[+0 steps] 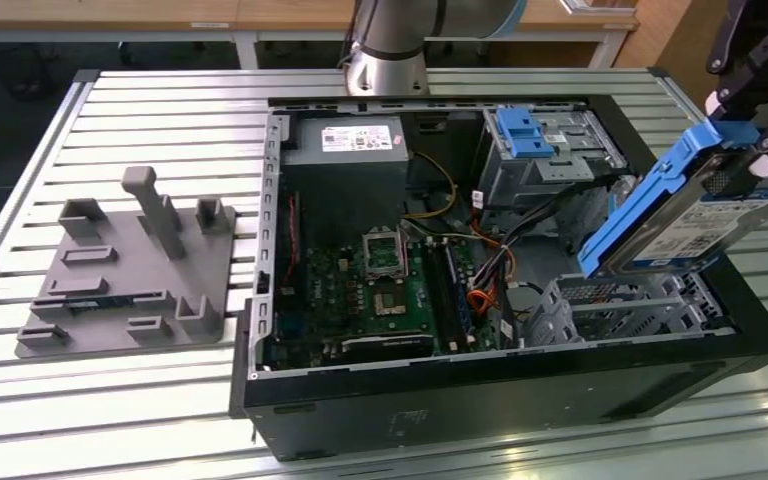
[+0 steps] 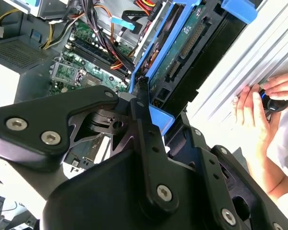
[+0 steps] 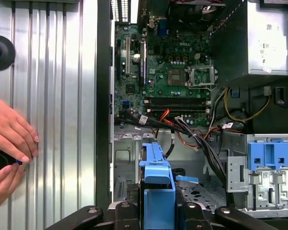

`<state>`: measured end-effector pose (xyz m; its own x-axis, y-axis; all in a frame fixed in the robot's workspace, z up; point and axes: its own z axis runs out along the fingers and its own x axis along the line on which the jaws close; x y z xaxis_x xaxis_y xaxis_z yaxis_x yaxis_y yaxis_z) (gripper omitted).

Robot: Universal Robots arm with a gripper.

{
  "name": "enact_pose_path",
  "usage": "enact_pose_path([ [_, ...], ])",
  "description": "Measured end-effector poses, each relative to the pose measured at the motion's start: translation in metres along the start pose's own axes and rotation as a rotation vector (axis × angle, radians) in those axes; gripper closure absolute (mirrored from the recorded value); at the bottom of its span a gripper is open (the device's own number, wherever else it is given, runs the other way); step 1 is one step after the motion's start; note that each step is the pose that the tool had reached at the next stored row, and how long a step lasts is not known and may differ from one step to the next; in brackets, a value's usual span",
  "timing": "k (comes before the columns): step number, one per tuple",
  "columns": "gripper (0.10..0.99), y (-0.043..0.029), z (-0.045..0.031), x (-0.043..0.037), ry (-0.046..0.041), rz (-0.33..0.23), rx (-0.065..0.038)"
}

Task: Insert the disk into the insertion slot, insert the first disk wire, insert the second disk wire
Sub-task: 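Insert the disk into the insertion slot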

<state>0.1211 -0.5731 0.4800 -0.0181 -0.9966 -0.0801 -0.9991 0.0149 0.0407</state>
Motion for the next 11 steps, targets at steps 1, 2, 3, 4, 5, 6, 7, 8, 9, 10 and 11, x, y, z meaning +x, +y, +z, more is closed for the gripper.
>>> enact_pose_path([
  [1, 0.722, 0.0, 0.0006, 0.0001, 0.0, 0.0, 0.0],
  [2, 0.722, 0.0, 0.0012, 0.0001, 0.0, 0.0, 0.0],
  [3, 0.722, -0.0001, 0.0018, 0.0001, 0.0, 0.0, 0.0],
  [4, 0.722, -0.0001, 0.0022, 0.0002, 0.0, 0.0, 0.0],
  [5, 0.722, -0.0001, 0.0027, 0.0002, 0.0, 0.0, 0.0],
  [6, 0.722, -0.0001, 0.0031, 0.0003, 0.0, 0.0, 0.0],
  [7, 0.722, -0.0001, 0.0035, 0.0003, 0.0, 0.0, 0.0],
  [8, 0.722, -0.0002, 0.0039, 0.0003, 0.0, 0.0, 0.0],
  [9, 0.722, -0.0002, 0.0044, 0.0004, 0.0, 0.0, 0.0],
  [10, 0.722, -0.0002, 0.0049, 0.0004, 0.0, 0.0, 0.0],
  [11, 0.722, -0.0002, 0.0054, 0.0004, 0.0, 0.0, 0.0],
])
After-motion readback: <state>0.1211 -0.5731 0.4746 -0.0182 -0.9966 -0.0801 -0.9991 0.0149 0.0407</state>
